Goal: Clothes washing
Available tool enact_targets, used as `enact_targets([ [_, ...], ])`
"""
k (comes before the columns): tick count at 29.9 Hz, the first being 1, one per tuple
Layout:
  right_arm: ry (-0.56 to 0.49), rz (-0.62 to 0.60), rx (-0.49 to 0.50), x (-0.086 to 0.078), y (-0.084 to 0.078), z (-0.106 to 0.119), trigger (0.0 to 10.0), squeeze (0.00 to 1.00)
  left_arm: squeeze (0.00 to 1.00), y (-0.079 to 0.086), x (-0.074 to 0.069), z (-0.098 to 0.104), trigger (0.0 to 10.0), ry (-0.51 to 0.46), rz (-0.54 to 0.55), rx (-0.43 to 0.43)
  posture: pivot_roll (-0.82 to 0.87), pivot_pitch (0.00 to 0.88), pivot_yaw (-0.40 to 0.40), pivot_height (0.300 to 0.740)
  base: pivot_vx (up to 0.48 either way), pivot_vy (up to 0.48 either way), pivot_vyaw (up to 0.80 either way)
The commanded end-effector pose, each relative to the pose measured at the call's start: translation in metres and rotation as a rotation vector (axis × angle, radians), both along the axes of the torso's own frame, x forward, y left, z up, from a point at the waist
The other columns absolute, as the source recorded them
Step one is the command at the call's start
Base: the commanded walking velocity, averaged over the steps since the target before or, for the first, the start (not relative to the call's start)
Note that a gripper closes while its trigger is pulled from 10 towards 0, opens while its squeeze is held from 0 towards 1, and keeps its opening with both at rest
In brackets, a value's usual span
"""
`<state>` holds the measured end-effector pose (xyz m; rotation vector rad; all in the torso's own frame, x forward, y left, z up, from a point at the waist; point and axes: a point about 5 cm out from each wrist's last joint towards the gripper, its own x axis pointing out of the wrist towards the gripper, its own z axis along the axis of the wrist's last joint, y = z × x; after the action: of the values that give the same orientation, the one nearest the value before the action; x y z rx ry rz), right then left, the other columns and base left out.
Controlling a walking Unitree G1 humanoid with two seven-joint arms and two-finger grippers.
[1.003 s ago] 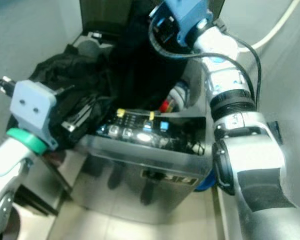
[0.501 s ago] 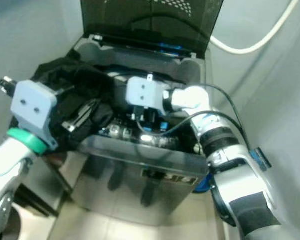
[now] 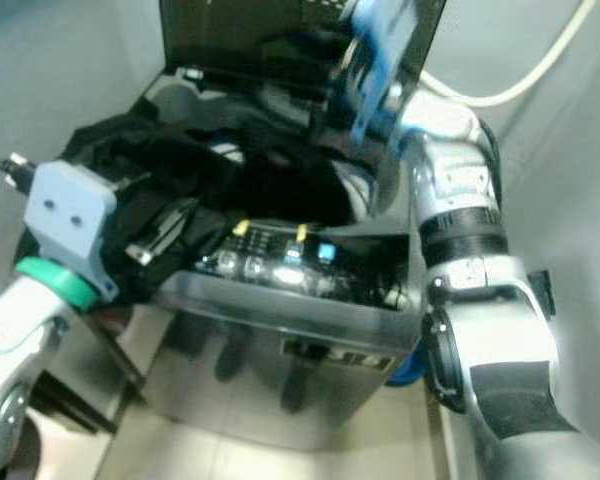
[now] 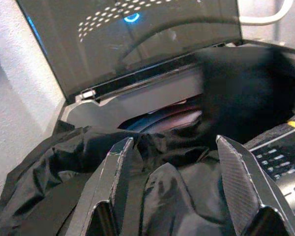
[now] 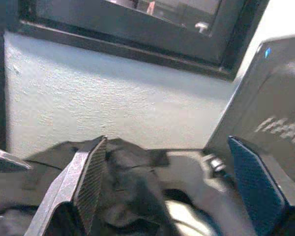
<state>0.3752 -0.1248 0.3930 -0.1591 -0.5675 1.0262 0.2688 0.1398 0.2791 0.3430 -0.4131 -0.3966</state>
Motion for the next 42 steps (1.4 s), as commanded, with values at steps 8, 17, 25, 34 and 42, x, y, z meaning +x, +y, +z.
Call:
enact_targets([
  [8, 0.131, 0.004, 0.258, 0.006, -0.007, -0.001, 10.0, 0.00, 0.00, 0.000, 0.000, -0.002, 10.0, 0.007, 0.003, 0.013, 0.16, 0.135, -0.004, 0.740, 0.000, 0.000, 0.00],
  [17, -0.039, 0.112, -0.094, -0.020, 0.060, -0.066, 10.0, 0.00, 0.00, -0.006, 0.001, 0.007, 10.0, -0.035, -0.004, -0.018, 0.16, 0.132, -0.008, 0.740, 0.000, 0.000, 0.00],
  [25, 0.027, 0.128, -0.192, -0.032, 0.113, -0.134, 10.0, 0.00, 0.00, 0.002, -0.002, 0.043, 10.0, -0.325, 0.202, 0.018, 0.17, 0.137, -0.009, 0.740, 0.000, 0.000, 0.00],
  [34, 0.041, -0.020, -0.108, -0.032, 0.133, -0.137, 10.0, 0.00, 0.00, 0.006, -0.013, 0.022, 10.0, -0.284, 0.281, 0.025, 0.18, 0.150, -0.016, 0.740, 0.000, 0.000, 0.00],
  [42, -0.005, -0.076, -0.107, -0.028, 0.125, -0.129, 10.0, 0.00, 0.00, 0.012, -0.022, 0.015, 10.0, -0.369, 0.434, 0.069, 0.18, 0.159, -0.023, 0.740, 0.000, 0.000, 0.00],
])
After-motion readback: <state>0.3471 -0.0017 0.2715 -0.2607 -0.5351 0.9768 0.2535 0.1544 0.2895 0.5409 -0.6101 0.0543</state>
